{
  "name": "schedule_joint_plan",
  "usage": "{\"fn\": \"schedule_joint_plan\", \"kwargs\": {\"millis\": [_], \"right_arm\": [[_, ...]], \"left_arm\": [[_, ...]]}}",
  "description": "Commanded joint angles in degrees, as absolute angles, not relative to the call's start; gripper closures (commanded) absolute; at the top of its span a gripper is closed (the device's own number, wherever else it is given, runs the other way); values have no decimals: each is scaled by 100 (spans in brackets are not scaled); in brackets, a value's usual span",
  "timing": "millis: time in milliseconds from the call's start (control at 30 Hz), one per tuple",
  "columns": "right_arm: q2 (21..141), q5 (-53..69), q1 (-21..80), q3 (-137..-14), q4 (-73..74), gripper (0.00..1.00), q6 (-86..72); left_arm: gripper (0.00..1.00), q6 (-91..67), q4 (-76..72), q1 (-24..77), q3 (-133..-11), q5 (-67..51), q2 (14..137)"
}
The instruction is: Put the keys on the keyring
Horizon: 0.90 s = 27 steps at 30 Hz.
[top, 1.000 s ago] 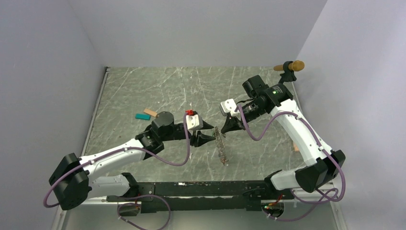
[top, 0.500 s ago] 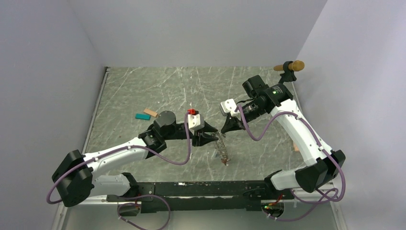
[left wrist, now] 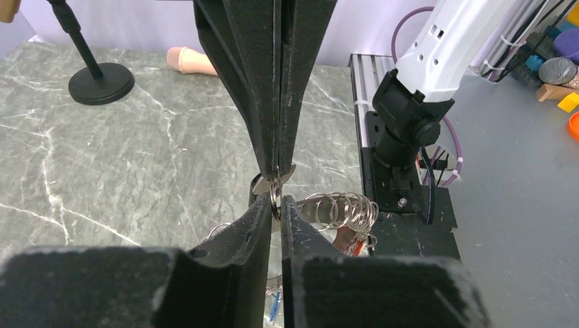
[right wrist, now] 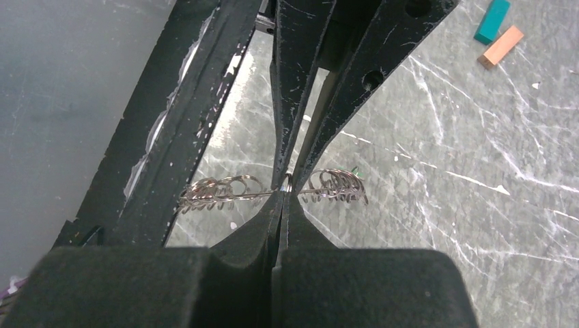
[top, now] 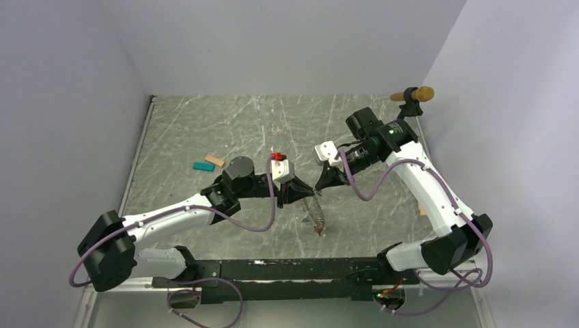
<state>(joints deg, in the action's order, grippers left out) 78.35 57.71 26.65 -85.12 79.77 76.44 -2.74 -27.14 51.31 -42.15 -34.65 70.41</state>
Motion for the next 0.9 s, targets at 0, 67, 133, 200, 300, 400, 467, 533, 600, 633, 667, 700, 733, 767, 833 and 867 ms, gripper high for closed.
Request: {"fn": "schedule_joint_plan", "kwargs": {"millis": [0, 67, 133, 200, 300, 400, 467, 533, 600, 633, 667, 700, 733, 767, 833, 867], "right_arm": [[7753, 6055, 2641, -8612, 7927, 100, 7762], [7752, 6046, 2645, -8604, 7902, 100, 7737], [7736, 6023, 2637, -8591, 7882, 100, 7713], [7704, 6004, 2633, -8564, 7829, 100, 7674], [7650, 6003, 2601, -8505, 7791, 100, 7676], [7585, 6038, 2570, -8428, 7770, 100, 7713], [7545, 6081, 2560, -8359, 7766, 100, 7812], [7492, 6145, 2562, -8264, 7785, 100, 7934], [7445, 6198, 2566, -8174, 7775, 100, 8050], [7429, 6233, 2554, -8117, 7759, 100, 8104], [7409, 6274, 2557, -8052, 7748, 100, 8141], [7394, 6329, 2551, -7985, 7721, 100, 8194], [7385, 6405, 2558, -7917, 7678, 100, 8230], [7372, 6486, 2558, -7845, 7631, 100, 8235], [7366, 6614, 2561, -7724, 7539, 100, 8231], [7359, 6652, 2564, -7675, 7475, 100, 8202]], "left_arm": [[92, -355, -2809, 5168, -4540, -3548, 7100], [100, -375, -2710, 5169, -4588, -3529, 7118], [100, -408, -2600, 5168, -4601, -3449, 7091], [100, -503, -2531, 5168, -4561, -3289, 6993], [100, -825, -2807, 5148, -4297, -2951, 6720], [100, -1349, -3277, 5065, -3944, -2653, 6435], [100, -1883, -3818, 5017, -3659, -2451, 6289], [100, -2404, -4441, 5005, -3379, -2266, 6274], [100, -2976, -5245, 5006, -3088, -2009, 6296], [100, -3211, -5631, 5014, -2977, -1861, 6339], [100, -3427, -5971, 5022, -2863, -1697, 6394], [100, -3600, -6342, 5042, -2773, -1524, 6465], [100, -3715, -6646, 5096, -2727, -1390, 6554], [100, -3819, -6863, 5138, -2710, -1238, 6651], [100, -3953, -7265, 5213, -2722, -1051, 6853], [100, -4022, -7465, 5238, -2731, -974, 6962]]}}
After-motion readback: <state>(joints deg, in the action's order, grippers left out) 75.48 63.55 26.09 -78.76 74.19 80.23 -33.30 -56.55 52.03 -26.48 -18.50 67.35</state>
